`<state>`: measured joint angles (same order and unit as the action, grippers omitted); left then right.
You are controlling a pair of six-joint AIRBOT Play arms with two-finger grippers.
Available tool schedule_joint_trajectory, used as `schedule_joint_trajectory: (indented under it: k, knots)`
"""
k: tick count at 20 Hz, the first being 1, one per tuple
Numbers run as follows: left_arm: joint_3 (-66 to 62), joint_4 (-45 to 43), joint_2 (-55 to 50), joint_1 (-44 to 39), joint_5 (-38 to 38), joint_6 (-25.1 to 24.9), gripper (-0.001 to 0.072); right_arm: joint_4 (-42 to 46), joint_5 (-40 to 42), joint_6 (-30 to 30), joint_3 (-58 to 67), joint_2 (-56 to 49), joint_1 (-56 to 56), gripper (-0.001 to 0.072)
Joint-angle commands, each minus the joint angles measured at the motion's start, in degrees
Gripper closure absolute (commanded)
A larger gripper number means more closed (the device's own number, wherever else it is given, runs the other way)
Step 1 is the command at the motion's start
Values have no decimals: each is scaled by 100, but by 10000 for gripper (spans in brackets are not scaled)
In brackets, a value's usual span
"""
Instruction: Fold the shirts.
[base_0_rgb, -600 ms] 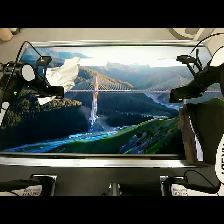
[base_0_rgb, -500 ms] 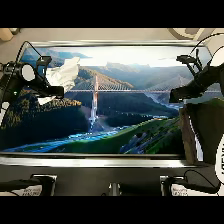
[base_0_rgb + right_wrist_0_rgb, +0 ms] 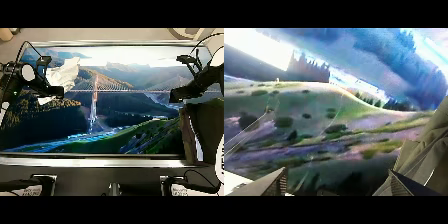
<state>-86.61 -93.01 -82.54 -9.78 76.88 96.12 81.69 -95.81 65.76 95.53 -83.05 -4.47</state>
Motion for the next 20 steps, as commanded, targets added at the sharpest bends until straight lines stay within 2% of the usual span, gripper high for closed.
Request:
schedule_joint_trajectory:
  k: [1, 3, 5, 8, 10, 11, 12, 15, 18, 20]
  knots:
    - [-4, 2, -17, 4, -164, 87, -4, -2, -2, 0, -2, -4, 4, 41]
    - [-4, 46, -109, 4, -715, 87, -4, 0, 35, -2, -2, -4, 4, 41]
    - [-4, 44, -212, 7, -1071, 96, -4, 0, 697, 0, -2, -4, 4, 41]
    - [-4, 199, -461, -17, -1757, 575, -6, -2, 1547, 0, -2, -4, 4, 41]
    - [-11, 179, -555, -15, -2365, 343, -13, -2, 2175, 0, -2, -4, 4, 41]
    - [-76, 149, -645, 66, -2815, 442, -13, -4, 2389, 0, -2, -4, 4, 41]
    - [-337, 131, -841, 214, -2944, 629, -13, -4, 2479, 0, -2, -4, 4, 41]
    - [-1836, 149, -1998, 809, -2127, 1445, -12, -76, 2302, 0, -2, -4, 4, 41]
    - [-2940, 168, -3082, 1185, -1034, 1810, -12, -133, 1775, -190, -2, -4, 4, 41]
    - [-3056, 575, -3427, 1296, -944, 1812, -11, -129, 1381, -345, -2, -4, 4, 41]
